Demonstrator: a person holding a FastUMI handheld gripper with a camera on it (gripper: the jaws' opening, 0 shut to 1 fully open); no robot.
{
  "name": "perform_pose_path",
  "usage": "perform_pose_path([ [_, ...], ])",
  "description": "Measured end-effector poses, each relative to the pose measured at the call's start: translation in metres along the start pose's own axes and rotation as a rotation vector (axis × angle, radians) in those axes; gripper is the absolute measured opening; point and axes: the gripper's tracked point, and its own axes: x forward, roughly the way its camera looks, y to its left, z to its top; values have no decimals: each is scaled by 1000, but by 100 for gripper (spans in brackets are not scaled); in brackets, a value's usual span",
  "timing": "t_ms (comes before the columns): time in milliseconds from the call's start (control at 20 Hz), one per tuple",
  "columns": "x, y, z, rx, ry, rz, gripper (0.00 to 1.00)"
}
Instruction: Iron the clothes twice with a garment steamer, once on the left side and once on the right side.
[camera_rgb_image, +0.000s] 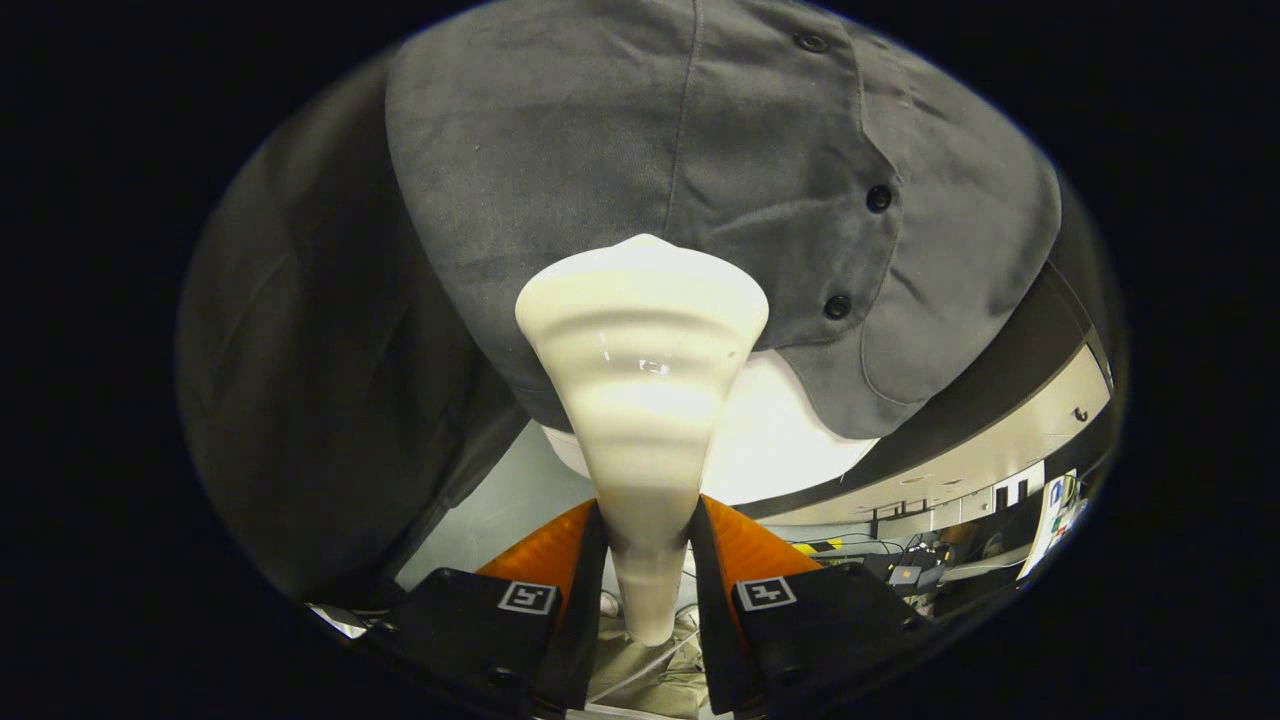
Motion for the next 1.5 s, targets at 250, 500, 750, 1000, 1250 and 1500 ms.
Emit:
perform_pose_path([
  [250, -29, -12, 0, 12, -36, 22, 51],
  [500, -72, -39, -12, 53, -62, 36, 51],
  [750, -122, -85, -17, 106, -104, 0, 51],
  [1000, -174, -126, 2, 156, -196, -39, 51],
  [1250, -227, -154, 38, 201, -315, -71, 51],
  [1500, -274, -177, 74, 235, -426, -101, 51],
])
